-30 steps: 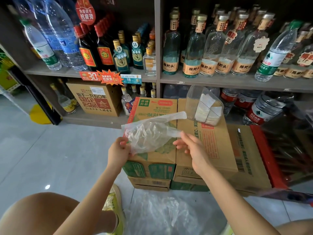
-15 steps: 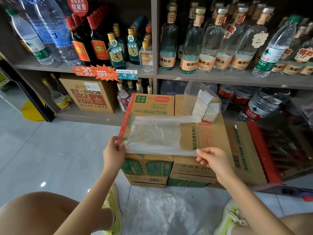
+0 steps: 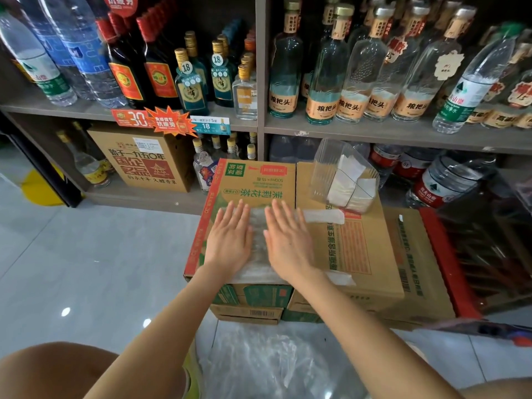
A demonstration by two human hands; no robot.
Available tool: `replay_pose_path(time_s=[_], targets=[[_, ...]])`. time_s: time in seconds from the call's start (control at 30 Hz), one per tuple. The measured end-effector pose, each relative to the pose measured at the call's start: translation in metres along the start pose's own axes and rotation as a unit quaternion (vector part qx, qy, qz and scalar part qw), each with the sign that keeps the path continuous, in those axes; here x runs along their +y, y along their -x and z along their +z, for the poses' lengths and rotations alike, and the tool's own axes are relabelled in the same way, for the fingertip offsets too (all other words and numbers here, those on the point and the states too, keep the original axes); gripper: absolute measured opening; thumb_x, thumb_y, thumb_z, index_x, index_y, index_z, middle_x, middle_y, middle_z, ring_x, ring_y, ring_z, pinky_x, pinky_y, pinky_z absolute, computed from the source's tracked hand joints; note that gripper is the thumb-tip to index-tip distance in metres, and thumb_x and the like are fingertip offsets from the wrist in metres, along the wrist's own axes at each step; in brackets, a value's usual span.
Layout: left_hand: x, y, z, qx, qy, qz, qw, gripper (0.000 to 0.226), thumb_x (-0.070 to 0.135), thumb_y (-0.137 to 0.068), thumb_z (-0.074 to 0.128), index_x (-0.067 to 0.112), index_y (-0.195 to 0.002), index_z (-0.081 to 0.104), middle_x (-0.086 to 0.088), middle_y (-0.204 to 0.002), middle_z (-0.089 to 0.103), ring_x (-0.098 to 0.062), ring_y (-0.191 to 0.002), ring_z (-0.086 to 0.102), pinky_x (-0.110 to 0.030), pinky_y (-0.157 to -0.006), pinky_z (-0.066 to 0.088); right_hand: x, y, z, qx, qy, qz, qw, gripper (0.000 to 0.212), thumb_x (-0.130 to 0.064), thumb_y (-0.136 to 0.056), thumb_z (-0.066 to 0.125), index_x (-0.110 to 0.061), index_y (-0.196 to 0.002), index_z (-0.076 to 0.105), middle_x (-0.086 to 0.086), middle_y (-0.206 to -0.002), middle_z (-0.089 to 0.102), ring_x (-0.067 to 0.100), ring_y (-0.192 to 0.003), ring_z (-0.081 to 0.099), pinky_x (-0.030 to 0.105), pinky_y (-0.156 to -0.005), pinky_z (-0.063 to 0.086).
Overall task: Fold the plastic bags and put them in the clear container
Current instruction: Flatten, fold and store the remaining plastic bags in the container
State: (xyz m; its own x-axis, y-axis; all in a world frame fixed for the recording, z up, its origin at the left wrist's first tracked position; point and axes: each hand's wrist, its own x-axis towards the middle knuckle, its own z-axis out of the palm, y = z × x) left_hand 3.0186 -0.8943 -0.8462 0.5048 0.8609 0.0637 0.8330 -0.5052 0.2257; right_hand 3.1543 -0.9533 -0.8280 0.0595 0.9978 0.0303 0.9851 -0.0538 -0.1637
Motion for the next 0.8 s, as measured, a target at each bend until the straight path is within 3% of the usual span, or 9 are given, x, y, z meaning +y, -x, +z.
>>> replay_pose_path(time_s=[0.1,0.2,0.37,0.47,0.53,0.63,0.7,0.77,0.8], targets=[[-0.010,-0.009,0.013,-0.046,-0.035,-0.012,0.998,0.086,0.050,-0.080,-0.019,0.011,-0.154,0.005,-0.006,-0.162,0.002,-0.021,-0.149,-0.004,-0.032,-0.117,-0.012,0.004,-0.025,0.019,-0.059,0.041,-0.015,0.997,0.055,-0.039,-0.104,0.009,-0.017,-0.153,-0.001,0.006,-0.160,-0.008,0.021,-0.147,-0.011,0.044,-0.119,-0.009],[-0.017,-0.006,0.022,-0.043,-0.028,-0.017,0.999,0.082,0.052,-0.083,-0.016,0.016,-0.154,0.003,0.000,-0.162,0.000,-0.017,-0.149,-0.006,-0.036,-0.120,-0.008,0.029,-0.021,0.031,-0.079,0.047,-0.016,0.996,0.058,-0.050,-0.098,-0.002,-0.026,-0.151,-0.006,-0.002,-0.159,-0.012,0.017,-0.146,-0.014,0.044,-0.118,-0.011],[-0.019,-0.008,0.020,-0.062,-0.013,-0.022,0.998,0.079,0.055,-0.084,-0.015,0.021,-0.153,-0.002,0.005,-0.157,-0.013,-0.016,-0.148,-0.012,-0.035,-0.119,-0.011,0.079,-0.004,0.018,-0.095,0.074,0.059,0.991,0.059,-0.056,-0.090,-0.013,-0.031,-0.143,-0.017,-0.001,-0.157,-0.016,0.017,-0.145,-0.018,0.046,-0.117,-0.012],[-0.022,-0.009,0.006,-0.057,0.155,-0.042,0.985,0.058,0.049,-0.101,0.013,0.025,-0.153,0.006,0.007,-0.159,-0.008,-0.013,-0.146,-0.015,-0.031,-0.117,-0.011,0.068,0.008,0.002,-0.054,0.044,0.079,0.994,0.060,-0.055,-0.088,-0.017,-0.029,-0.142,-0.016,0.001,-0.157,-0.015,0.018,-0.144,-0.019,0.043,-0.117,-0.014],[-0.026,-0.004,-0.004,-0.034,0.223,-0.037,0.974,0.051,0.046,-0.103,0.024,0.031,-0.150,0.012,0.012,-0.156,-0.005,-0.008,-0.142,-0.016,-0.031,-0.116,-0.012,0.042,0.019,-0.005,-0.039,0.013,0.044,0.998,0.062,-0.053,-0.088,-0.017,-0.028,-0.145,-0.014,-0.002,-0.153,-0.020,0.018,-0.142,-0.021,0.042,-0.117,-0.016],[-0.025,0.010,-0.003,0.001,0.020,0.065,0.998,0.063,0.058,-0.094,-0.003,0.026,-0.146,0.014,0.002,-0.154,0.002,-0.022,-0.144,-0.008,-0.038,-0.118,-0.012,0.009,0.030,0.011,-0.042,0.016,-0.014,0.999,0.060,-0.051,-0.095,-0.009,-0.026,-0.149,-0.003,0.000,-0.157,-0.010,0.022,-0.145,-0.014,0.046,-0.117,-0.015],[-0.020,0.027,0.007,-0.030,-0.049,0.095,0.994,0.064,0.052,-0.099,-0.003,0.016,-0.145,0.021,-0.009,-0.155,0.018,-0.030,-0.144,0.008,-0.043,-0.118,-0.003,0.003,0.034,0.027,-0.061,0.020,-0.015,0.998,0.059,-0.048,-0.099,-0.001,-0.022,-0.150,0.015,0.006,-0.158,0.012,0.024,-0.146,0.000,0.049,-0.116,-0.006],[-0.017,0.039,0.017,-0.037,-0.056,0.092,0.993,0.063,0.050,-0.101,-0.002,0.013,-0.145,0.024,-0.012,-0.153,0.030,-0.031,-0.143,0.016,-0.042,-0.116,0.003,0.010,0.040,0.035,-0.062,0.020,-0.005,0.998,0.059,-0.049,-0.097,-0.004,-0.023,-0.149,0.008,0.005,-0.159,0.007,0.024,-0.146,-0.004,0.048,-0.115,-0.006],[-0.018,0.042,0.019,-0.048,-0.050,0.080,0.994,0.067,0.054,-0.098,-0.008,0.016,-0.147,0.018,-0.009,-0.156,0.023,-0.028,-0.145,0.010,-0.041,-0.118,0.000,0.019,0.044,0.036,-0.058,0.024,0.002,0.998,0.058,-0.050,-0.096,-0.008,-0.026,-0.148,-0.002,0.003,-0.158,-0.004,0.024,-0.145,-0.011,0.048,-0.116,-0.009]])
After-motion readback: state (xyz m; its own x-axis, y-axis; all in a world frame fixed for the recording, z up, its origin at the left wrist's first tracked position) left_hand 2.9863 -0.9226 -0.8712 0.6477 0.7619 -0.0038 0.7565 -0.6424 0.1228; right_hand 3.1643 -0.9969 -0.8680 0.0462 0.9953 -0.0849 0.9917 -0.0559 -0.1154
